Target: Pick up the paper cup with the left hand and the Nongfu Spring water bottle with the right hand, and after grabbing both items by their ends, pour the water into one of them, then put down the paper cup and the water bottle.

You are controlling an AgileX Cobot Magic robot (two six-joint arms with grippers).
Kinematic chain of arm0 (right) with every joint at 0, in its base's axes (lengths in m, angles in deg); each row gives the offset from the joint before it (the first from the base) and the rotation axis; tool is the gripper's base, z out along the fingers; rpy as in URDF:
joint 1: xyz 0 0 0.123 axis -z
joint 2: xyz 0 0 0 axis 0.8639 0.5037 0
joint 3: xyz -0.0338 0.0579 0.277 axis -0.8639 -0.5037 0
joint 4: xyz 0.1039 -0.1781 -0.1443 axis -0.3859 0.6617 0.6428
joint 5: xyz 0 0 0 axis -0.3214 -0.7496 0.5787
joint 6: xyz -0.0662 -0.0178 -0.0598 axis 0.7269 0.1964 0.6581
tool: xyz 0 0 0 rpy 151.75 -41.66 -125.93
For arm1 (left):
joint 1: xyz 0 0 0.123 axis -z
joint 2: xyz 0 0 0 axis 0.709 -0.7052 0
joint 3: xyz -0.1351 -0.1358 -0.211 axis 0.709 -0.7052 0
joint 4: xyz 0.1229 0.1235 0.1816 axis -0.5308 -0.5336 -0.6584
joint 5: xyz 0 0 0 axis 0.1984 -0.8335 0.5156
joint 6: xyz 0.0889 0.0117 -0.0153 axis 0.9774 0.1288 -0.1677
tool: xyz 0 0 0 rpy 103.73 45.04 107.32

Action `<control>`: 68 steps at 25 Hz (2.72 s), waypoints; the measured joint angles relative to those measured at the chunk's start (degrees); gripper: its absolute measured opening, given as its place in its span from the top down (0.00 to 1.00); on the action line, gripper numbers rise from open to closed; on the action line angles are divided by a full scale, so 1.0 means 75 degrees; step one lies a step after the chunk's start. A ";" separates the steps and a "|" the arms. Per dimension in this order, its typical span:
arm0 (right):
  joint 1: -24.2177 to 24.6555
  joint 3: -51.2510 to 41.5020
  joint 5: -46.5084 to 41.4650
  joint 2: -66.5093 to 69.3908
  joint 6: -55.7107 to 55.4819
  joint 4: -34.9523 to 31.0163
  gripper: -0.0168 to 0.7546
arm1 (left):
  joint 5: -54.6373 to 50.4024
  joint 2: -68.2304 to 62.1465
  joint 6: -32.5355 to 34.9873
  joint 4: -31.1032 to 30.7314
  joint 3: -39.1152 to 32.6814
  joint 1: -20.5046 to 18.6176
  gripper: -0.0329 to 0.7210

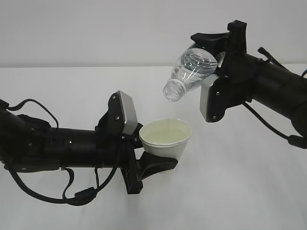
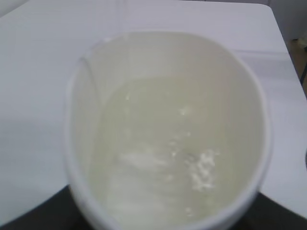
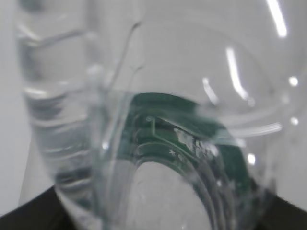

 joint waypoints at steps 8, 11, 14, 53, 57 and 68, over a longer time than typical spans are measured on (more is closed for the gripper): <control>0.0000 0.0000 0.0047 0.0000 -0.0403 0.0000 0.39 | 0.0075 -0.0014 0.0000 0.0029 0.0000 0.0000 0.44; 0.0000 0.0000 0.0115 0.0000 -0.0497 0.0000 0.39 | 0.0128 -0.0014 0.0000 0.0078 0.0000 0.0000 0.44; 0.0000 0.0000 0.0177 0.0000 -0.0564 0.0000 0.39 | 0.0156 -0.0014 0.0000 0.0167 0.0000 0.0000 0.44; 0.0000 0.0000 0.1011 0.0000 -0.4000 -0.2094 0.39 | 0.0161 -0.0014 0.0000 0.0392 0.0000 0.0000 0.44; 0.0000 0.0000 0.1011 0.0000 -0.4382 -0.2344 0.39 | 0.0161 -0.0014 0.0000 0.0392 0.0000 0.0000 0.44; 0.0000 -0.0049 0.0907 0.0000 -0.5228 -0.3087 0.39 | 0.0161 -0.0014 0.0000 0.0397 0.0000 0.0000 0.44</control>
